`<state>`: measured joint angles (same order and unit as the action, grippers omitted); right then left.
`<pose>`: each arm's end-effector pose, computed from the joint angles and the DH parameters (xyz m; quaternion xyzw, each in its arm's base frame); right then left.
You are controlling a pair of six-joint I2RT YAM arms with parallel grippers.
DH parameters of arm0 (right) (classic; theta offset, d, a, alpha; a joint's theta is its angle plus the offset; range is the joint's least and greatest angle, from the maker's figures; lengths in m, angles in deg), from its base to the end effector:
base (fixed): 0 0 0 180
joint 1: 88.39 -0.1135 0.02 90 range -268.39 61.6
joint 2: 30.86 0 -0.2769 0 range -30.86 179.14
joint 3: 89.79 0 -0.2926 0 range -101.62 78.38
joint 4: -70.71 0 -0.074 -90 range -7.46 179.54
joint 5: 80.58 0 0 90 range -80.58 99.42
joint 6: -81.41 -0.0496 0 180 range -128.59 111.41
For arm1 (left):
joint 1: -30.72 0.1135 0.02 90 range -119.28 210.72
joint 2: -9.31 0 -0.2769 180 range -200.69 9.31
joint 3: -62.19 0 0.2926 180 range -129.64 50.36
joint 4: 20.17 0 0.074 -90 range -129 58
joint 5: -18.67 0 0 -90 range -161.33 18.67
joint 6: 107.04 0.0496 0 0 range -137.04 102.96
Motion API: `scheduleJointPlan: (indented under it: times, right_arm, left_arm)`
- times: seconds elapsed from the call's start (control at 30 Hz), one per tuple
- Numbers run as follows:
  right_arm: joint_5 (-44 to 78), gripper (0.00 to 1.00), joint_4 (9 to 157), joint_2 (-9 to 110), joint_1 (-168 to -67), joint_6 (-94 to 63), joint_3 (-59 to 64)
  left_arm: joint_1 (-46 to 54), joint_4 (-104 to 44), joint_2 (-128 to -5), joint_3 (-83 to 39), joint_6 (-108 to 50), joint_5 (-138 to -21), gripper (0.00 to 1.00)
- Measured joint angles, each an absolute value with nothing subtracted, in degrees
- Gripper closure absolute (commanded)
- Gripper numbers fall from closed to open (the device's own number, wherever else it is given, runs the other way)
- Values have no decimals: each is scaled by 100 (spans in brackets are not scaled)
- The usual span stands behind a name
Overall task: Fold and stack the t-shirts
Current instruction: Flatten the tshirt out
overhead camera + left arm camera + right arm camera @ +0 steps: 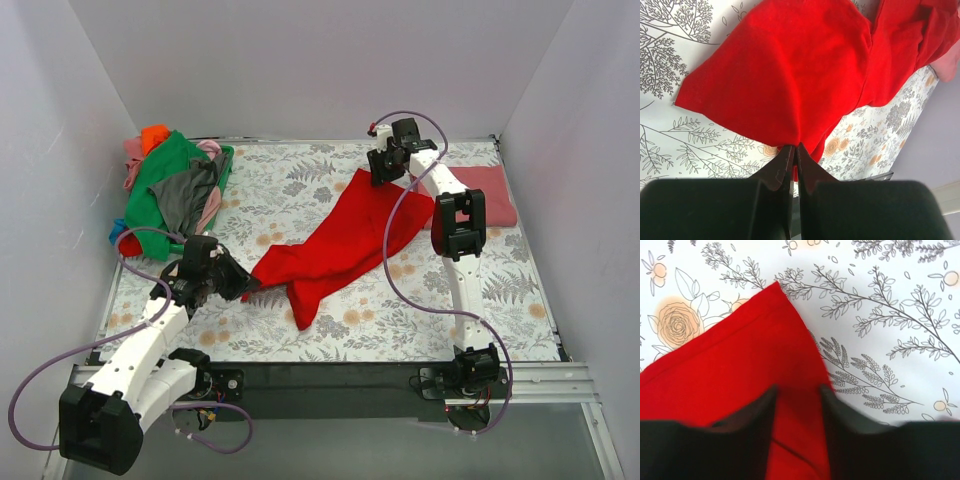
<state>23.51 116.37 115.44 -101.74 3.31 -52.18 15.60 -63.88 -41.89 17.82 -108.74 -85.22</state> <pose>0.6019 0.1552 0.1542 -0.2449 0.8995 0.1194 0.3415 0.2041 -0.0675 0.2002 -0.5469 0.7587 -0.3369 0.1084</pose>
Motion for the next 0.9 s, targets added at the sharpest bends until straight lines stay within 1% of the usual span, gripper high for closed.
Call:
scheduleJointPlan:
  times: [0.03, 0.07, 0.1, 0.13, 0.17, 0.33, 0.47, 0.57, 0.67, 0.77, 0.9]
  right_arm:
    - [2373, 70, 11617, 11555, -10167, 325, -5218]
    - [2441, 81, 11600, 11557, -10163, 316, -5216]
    - [2513, 88, 11591, 11557, -10159, 362, -5194]
    - [2574, 94, 11595, 11559, -10154, 342, -5183]
    - [2635, 99, 11589, 11557, -10154, 351, -5155]
    - [2838, 99, 11536, 11487, -10154, 456, -5024]
    - [3007, 99, 11676, 11010, -10165, 533, -4499]
    - [3188, 99, 11803, 10259, -10187, 581, -3953]
    - [3273, 99, 11947, 9229, -10233, 675, -3544]
    - [3293, 99, 12006, 8058, -10298, 819, -3518]
    - [3131, 99, 12063, 6761, -10399, 1241, -3955]
  left_arm:
    - [1560, -6395, -4191, 1767, -10861, -8513, 100]
    - [1560, -6399, -4193, 1754, -10839, -8493, 100]
    - [1560, -6401, -4197, 1749, -10828, -8472, 100]
    - [1560, -6414, -4199, 1736, -10820, -8443, 100]
    - [1560, -6423, -4204, 1717, -10800, -8415, 100]
    - [1560, -6493, -4287, 1459, -10671, -8264, 100]
    - [1560, -6633, -4313, 947, -10474, -8034, 100]
    - [1560, -6727, -4300, 397, -10304, -7801, 100]
    - [1560, -6797, -4228, -154, -10133, -7543, 100]
    - [1560, -6790, -4140, -729, -9980, -7298, 100]
    - [1560, -6574, -4066, -1525, -9764, -7053, 100]
